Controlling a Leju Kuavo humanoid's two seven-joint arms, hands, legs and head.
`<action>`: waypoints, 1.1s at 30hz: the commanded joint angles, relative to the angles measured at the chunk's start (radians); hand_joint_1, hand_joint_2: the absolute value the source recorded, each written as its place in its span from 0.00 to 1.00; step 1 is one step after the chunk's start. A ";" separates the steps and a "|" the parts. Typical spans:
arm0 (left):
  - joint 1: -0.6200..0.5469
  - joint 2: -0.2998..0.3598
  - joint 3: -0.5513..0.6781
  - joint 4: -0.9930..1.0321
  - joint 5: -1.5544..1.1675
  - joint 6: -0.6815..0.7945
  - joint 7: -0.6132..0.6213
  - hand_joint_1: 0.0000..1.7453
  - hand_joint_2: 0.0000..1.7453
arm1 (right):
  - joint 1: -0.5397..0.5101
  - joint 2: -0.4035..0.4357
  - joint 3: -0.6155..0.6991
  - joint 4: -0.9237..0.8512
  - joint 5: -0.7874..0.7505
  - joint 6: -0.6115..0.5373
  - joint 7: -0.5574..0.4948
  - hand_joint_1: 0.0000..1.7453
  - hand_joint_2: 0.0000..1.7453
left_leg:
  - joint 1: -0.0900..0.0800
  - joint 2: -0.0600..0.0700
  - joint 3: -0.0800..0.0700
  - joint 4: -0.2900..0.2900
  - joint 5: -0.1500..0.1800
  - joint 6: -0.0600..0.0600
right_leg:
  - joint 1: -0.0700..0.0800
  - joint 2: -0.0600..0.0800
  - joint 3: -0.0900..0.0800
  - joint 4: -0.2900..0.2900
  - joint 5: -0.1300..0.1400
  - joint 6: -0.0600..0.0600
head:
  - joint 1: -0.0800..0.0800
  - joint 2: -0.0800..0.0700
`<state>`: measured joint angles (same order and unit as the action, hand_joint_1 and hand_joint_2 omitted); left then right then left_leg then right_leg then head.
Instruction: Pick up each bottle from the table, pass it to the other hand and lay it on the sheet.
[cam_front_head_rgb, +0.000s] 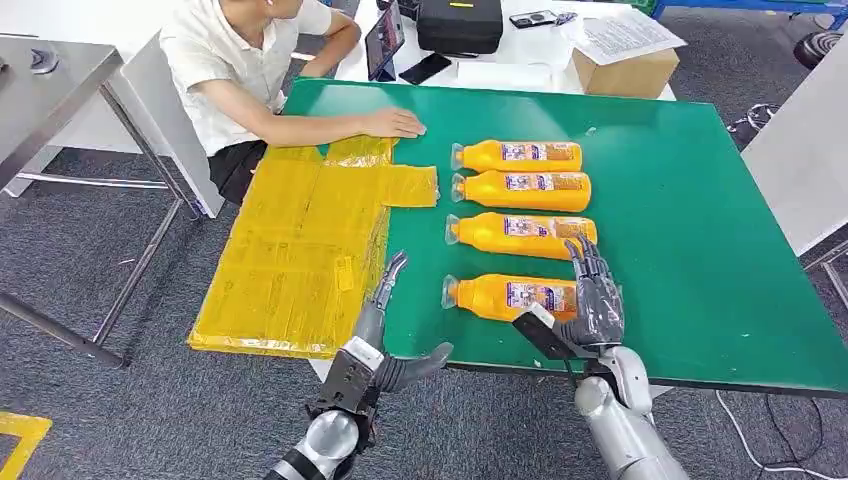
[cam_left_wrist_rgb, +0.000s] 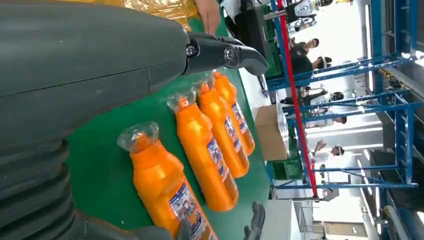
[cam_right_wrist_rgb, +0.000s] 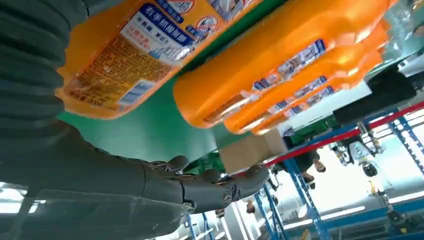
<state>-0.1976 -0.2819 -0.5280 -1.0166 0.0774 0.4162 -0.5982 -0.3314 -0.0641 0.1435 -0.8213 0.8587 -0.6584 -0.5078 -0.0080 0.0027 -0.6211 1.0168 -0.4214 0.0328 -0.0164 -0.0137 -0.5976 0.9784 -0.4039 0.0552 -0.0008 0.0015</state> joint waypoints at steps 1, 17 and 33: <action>-0.028 0.015 -0.027 0.027 0.004 -0.003 0.005 0.00 1.00 | -0.006 -0.006 0.067 0.061 -0.026 0.028 -0.004 0.00 1.00 | 0.001 0.000 0.005 -0.001 -0.002 -0.003 | 0.001 0.002 0.005 -0.001 -0.001 -0.003 | 0.000 0.000; -0.030 0.017 -0.035 0.024 0.001 -0.008 0.006 0.00 1.00 | 0.025 -0.051 0.077 0.022 -0.050 0.054 0.013 0.00 1.00 | 0.001 -0.001 0.003 0.000 -0.001 -0.002 | 0.001 0.000 0.003 0.000 -0.001 -0.002 | 0.000 0.000; 0.013 0.020 -0.003 -0.044 0.017 -0.050 0.055 0.00 1.00 | -0.027 -0.127 0.107 0.121 0.189 0.057 0.253 0.00 1.00 | 0.001 0.002 0.005 -0.001 -0.002 -0.003 | 0.001 0.003 0.004 -0.001 -0.001 -0.003 | 0.000 0.000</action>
<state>-0.1972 -0.2815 -0.5409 -1.0235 0.0607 0.4162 -0.5795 -0.2944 -0.1632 0.2064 -0.8160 0.9917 -0.6172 -0.3030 -0.0082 0.0020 -0.6220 1.0168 -0.4214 0.0328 -0.0166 -0.0142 -0.5977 0.9784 -0.4039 0.0552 -0.0011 0.0015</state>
